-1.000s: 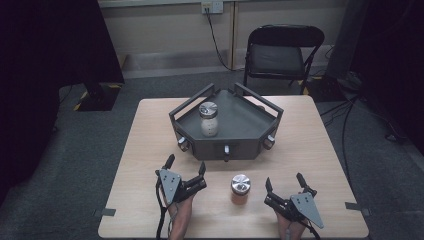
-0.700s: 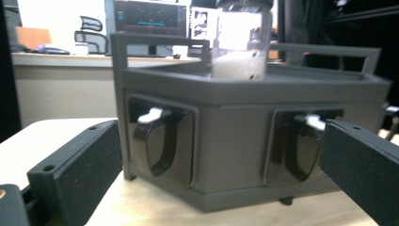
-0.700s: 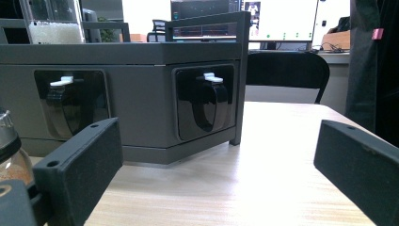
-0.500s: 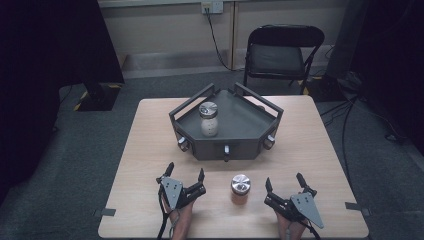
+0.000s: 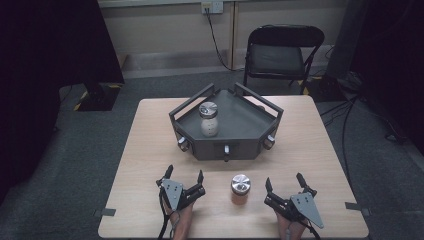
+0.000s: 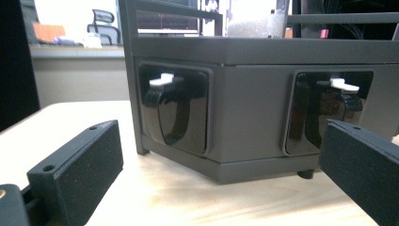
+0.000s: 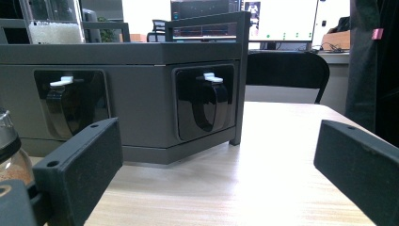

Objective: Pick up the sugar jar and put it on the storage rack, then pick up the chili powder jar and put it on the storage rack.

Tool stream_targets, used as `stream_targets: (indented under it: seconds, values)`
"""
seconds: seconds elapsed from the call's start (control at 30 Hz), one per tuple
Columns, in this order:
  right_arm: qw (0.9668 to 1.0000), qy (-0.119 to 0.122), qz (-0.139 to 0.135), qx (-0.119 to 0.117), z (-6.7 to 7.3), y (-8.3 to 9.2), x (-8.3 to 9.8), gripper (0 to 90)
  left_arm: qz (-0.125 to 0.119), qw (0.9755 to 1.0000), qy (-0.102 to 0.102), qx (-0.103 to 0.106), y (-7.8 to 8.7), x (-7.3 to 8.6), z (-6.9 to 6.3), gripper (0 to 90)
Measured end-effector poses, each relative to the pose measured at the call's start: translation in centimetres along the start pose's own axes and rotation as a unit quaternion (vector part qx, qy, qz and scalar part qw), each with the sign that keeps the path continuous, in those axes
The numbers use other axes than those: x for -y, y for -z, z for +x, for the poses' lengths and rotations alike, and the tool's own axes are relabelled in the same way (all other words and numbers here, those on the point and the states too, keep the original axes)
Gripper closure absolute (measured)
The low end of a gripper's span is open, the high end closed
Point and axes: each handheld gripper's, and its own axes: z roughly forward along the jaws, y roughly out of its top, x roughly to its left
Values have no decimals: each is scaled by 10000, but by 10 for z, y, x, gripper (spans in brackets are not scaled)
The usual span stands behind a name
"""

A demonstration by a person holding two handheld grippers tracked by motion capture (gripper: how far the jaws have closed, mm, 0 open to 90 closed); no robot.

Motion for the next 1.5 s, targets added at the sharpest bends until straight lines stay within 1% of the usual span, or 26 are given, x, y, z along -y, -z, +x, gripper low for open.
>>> stream_targets:
  seconds: [0.07, 0.27, 0.37, 0.4, 0.5, 0.57, 0.77, 1.33, 1.4, 1.5]
  values:
    - [10000, 0, 0, 0, 0, 0, 0, 9, 80, 10000, 40, -10, -1, -1, 0, 0]
    - [10000, 0, 1, 0, 0, 0, 0, 9, 33, 9999, 107, -26, 0, 1, 1, 1]
    - [10000, 1, 0, 0, 0, 0, 0, 9, -28, 10000, 12, -75, 1, 3, -2, 2]
    - [10000, -1, -1, 0, 0, 0, 0, 9, -15, 10000, -17, -95, 2, 3, -4, 1]
    - [10000, 1, 1, 8, 0, 0, 0, 9, -11, 9999, 20, -106, 2, 2, -3, 4]
    - [10000, 2, 2, 9, 0, 0, 0, 9, -15, 9999, -13, -115, 2, 3, -4, 5]
    - [10000, 2, 2, 19, 1, 0, 0, 9, -12, 9999, -8, -119, 2, 2, -4, 4]
    - [10000, 3, 3, 42, 1, 0, 0, 8, -7, 9998, -25, -214, 3, 2, -7, 4]
    - [10000, -34, 10, -5, -1, -1, 0, 6, -8, 9998, -23, -214, 3, 2, -7, 4]
    - [9999, -107, -5, 1, -2, 0, 0, 0, -9, 9997, -22, -223, 3, 2, -7, 4]
